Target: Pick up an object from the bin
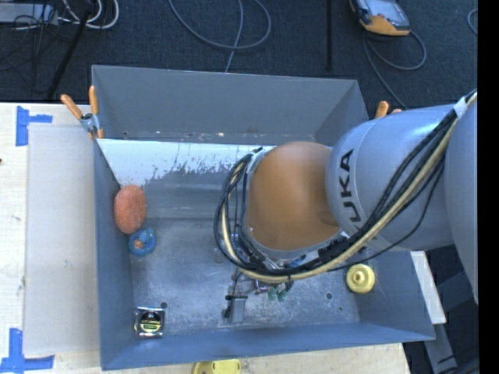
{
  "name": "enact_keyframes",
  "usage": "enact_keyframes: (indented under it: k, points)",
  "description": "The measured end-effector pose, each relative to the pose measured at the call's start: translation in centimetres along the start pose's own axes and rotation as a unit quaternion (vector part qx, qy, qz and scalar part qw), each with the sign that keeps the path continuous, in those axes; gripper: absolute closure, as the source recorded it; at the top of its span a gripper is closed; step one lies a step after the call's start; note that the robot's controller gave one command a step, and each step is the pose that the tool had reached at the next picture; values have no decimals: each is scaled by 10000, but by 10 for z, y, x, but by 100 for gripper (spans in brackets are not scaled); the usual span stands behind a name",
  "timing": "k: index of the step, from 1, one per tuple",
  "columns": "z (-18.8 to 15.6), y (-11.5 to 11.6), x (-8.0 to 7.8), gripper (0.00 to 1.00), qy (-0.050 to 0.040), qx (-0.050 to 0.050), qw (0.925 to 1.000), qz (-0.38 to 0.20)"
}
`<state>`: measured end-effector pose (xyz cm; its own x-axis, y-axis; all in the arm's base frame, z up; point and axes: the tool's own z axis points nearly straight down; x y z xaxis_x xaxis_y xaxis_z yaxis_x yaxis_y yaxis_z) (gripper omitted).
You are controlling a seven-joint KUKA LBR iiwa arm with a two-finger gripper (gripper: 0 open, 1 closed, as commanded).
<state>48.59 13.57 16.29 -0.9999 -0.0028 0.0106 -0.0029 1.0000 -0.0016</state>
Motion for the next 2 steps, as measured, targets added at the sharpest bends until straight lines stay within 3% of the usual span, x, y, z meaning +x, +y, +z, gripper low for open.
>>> enact_keyframes:
  k: [1, 2]
  points:
    - [-4, -1, -2, 0, -39, -7, 10000, 25]
    - [52, -65, -27, 0, -64, -16, 9994, 334]
